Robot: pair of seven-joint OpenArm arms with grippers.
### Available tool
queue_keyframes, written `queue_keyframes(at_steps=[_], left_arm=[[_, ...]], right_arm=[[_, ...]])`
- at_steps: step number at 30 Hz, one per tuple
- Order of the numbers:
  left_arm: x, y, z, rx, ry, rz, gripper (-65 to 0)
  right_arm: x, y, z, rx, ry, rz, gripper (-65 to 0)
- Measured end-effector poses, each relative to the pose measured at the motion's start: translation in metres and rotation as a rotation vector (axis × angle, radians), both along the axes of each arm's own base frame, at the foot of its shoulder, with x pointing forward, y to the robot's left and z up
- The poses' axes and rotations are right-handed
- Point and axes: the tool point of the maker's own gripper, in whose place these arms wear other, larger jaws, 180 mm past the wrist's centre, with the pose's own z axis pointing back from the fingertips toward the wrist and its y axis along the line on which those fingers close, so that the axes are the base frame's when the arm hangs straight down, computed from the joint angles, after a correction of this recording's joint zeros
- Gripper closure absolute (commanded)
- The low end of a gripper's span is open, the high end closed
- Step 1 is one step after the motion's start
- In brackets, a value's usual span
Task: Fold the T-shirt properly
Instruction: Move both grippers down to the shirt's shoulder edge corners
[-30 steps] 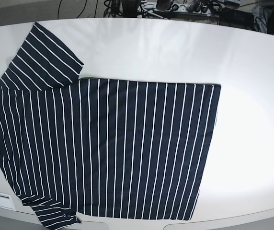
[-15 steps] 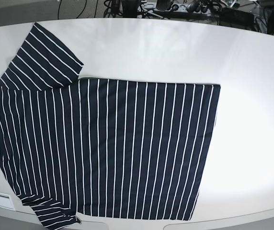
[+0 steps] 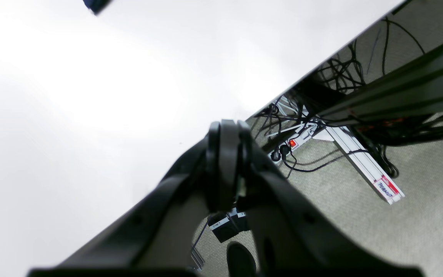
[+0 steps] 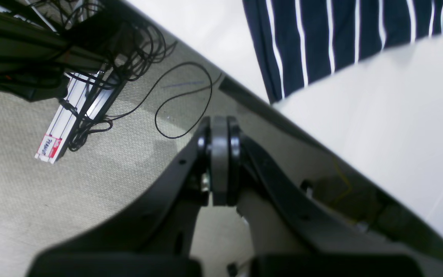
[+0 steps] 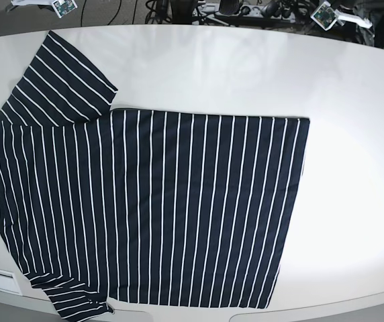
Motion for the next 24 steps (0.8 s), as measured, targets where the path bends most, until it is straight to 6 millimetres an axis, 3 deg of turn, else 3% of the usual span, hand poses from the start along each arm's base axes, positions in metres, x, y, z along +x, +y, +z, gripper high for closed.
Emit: queue_keyframes(at_steps=[2,4,8,14,18,19,22,23,24], left_arm=[[0.01,0.002,0.002,0.027,-0.028,-0.05,0.0],[0.034,0.006,0.007,0.08,-0.109,-0.112,0.0],[0.077,0.009,0.02,0.116,-0.248,-0.195,0.0],[0.113,0.032,0.002,0.264,-0.28,-0.439,0.0],[0.122,0.04,-0.018,0.346,-0.275,-0.654,0.0],[0.122,0.042,-0.025,0.355,-0.264,-0.692,-3.8],[0.125,0.048,-0.038,0.357,-0.246,-0.778,-29.5],[0.126,0.05,-0.04,0.358,-0.24,-0.789,-34.4],[0.128,0.051,-0.043,0.362,-0.233,-0.799,-34.9]], right_arm=[[0.005,0.0,0.002,-0.002,-0.02,0.035,0.0],[0.01,0.002,0.004,0.009,-0.037,0.063,0.0],[0.048,0.023,0.007,0.104,-0.127,0.13,0.0],[0.091,0.036,0.017,0.156,-0.233,0.179,0.0],[0.092,0.038,0.018,0.159,-0.234,0.191,0.0],[0.092,0.038,0.017,0.159,-0.233,0.189,0.0],[0.092,0.039,0.018,0.175,-0.234,0.18,0.0],[0.092,0.04,0.018,0.177,-0.232,0.181,0.0],[0.091,0.04,0.017,0.178,-0.228,0.181,0.0]])
